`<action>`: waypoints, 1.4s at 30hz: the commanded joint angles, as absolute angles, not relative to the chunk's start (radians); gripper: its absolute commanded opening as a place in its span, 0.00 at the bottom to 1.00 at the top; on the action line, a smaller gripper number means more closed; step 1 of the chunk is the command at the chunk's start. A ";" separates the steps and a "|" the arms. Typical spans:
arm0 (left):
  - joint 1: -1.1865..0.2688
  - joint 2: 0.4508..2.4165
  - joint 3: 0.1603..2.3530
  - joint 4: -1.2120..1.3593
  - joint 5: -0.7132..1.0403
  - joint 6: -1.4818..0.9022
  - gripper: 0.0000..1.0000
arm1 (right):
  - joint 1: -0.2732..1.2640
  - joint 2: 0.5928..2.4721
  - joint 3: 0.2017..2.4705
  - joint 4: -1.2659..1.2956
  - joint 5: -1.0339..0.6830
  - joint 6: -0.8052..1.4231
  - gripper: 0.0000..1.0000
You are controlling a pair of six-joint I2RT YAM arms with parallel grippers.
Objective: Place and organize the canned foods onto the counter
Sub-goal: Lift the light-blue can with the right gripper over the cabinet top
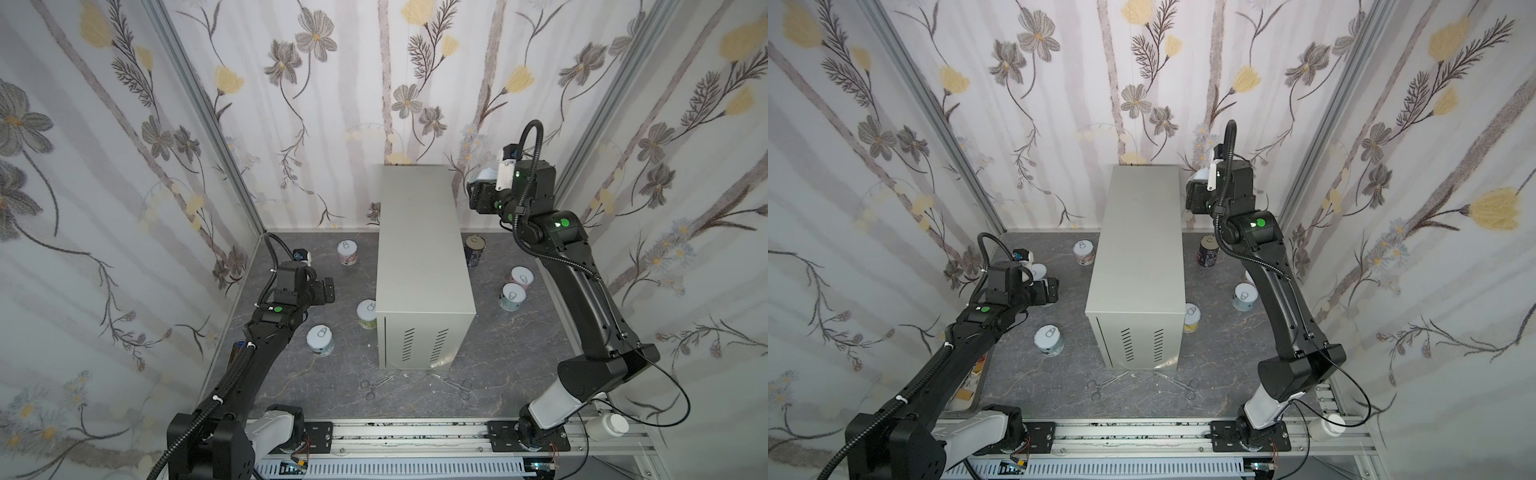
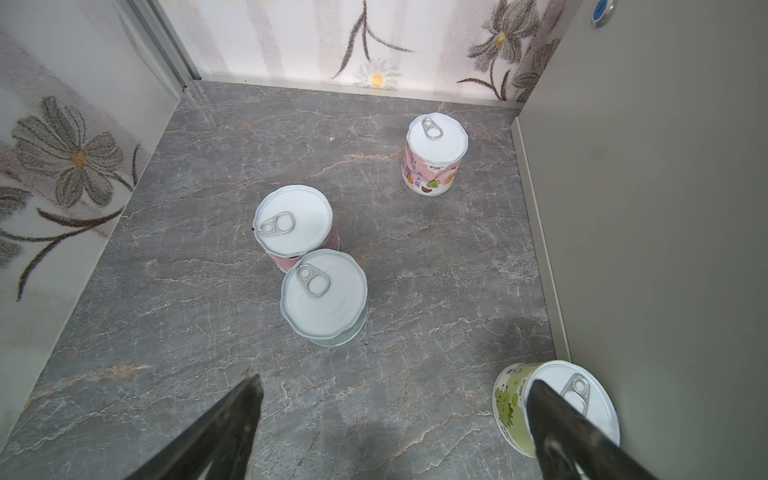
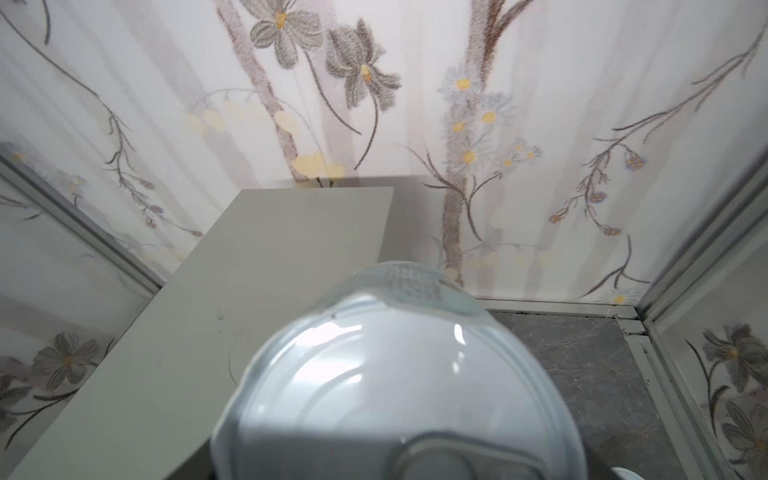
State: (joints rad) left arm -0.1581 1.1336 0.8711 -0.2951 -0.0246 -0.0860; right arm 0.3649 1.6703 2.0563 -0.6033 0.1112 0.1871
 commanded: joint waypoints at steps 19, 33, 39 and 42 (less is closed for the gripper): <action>-0.160 1.102 0.847 -0.259 -0.026 -0.088 1.00 | 0.519 1.830 2.232 -0.728 0.135 0.020 0.54; -0.160 1.076 0.828 -0.261 -0.021 -0.092 1.00 | 0.535 1.855 2.240 -0.739 0.123 0.000 0.70; -0.160 1.068 0.831 -0.272 -0.025 -0.096 1.00 | 0.535 1.856 2.243 -0.733 0.110 0.000 0.80; -0.160 1.062 0.838 -0.285 -0.028 -0.097 1.00 | 0.534 1.856 2.242 -0.728 0.104 0.000 0.82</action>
